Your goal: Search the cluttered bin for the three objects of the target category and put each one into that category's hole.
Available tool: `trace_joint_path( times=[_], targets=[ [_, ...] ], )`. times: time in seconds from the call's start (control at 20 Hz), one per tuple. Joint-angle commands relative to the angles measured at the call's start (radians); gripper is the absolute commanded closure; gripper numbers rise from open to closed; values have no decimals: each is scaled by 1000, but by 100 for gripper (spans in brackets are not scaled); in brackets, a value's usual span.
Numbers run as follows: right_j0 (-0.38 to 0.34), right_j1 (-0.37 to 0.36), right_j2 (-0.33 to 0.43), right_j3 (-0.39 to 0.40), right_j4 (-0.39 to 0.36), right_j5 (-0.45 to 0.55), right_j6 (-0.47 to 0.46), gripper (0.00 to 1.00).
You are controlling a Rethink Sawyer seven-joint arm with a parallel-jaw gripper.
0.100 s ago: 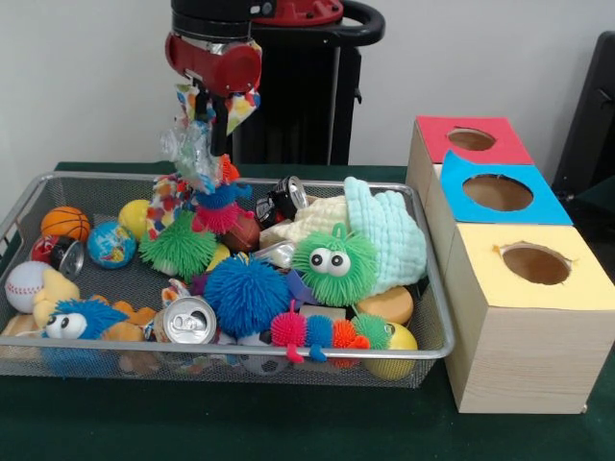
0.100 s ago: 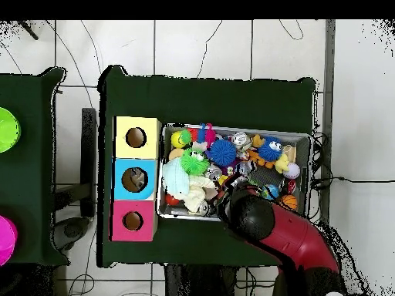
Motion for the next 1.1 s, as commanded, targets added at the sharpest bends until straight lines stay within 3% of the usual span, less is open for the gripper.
trace_joint_path(
  times=[0.05,0.7,0.85,1.1],
  targets=[
    [-17,15,69,-28,-10,-33,68,0],
    [-35,29,88,-45,-19,-82,59,0],
    [-41,39,71,-87,-54,-79,21,0],
    [-115,37,124,-109,-98,-89,-60,0]
  ],
)
